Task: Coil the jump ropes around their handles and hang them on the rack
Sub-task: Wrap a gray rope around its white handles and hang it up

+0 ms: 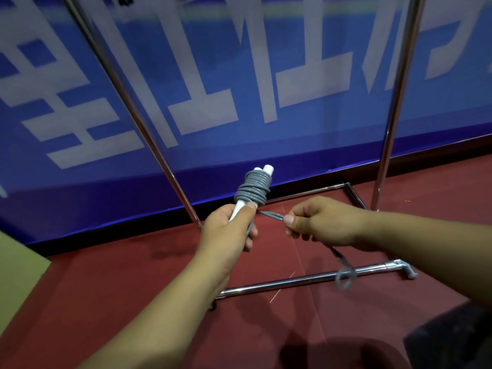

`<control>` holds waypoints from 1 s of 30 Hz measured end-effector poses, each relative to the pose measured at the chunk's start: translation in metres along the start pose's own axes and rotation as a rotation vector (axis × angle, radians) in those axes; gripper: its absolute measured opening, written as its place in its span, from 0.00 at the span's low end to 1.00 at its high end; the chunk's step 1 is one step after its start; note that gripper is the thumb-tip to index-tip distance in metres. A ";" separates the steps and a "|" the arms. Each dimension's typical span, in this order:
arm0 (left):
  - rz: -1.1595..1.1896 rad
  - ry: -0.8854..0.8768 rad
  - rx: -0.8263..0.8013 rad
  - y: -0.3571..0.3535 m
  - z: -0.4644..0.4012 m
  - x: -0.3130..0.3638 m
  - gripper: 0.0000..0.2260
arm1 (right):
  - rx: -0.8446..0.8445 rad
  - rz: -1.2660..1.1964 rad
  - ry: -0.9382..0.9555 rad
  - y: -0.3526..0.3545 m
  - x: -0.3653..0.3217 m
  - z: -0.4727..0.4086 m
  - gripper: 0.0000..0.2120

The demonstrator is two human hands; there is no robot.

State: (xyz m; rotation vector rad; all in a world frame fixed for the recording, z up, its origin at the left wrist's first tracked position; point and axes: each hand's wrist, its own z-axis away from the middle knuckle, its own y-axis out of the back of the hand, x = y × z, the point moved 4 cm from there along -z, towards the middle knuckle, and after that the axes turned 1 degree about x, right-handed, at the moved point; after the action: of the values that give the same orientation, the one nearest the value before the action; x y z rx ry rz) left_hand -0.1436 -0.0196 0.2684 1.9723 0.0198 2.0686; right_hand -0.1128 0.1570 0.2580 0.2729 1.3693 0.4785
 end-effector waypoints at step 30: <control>-0.548 -0.337 0.032 0.007 -0.004 0.015 0.06 | -0.306 -0.677 -0.391 -0.007 -0.007 0.006 0.15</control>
State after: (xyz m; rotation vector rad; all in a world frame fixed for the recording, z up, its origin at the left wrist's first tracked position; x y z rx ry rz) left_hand -0.1488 -0.0224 0.2840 2.0184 0.4692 1.3904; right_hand -0.1065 0.1478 0.2623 -0.3334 0.9117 0.0526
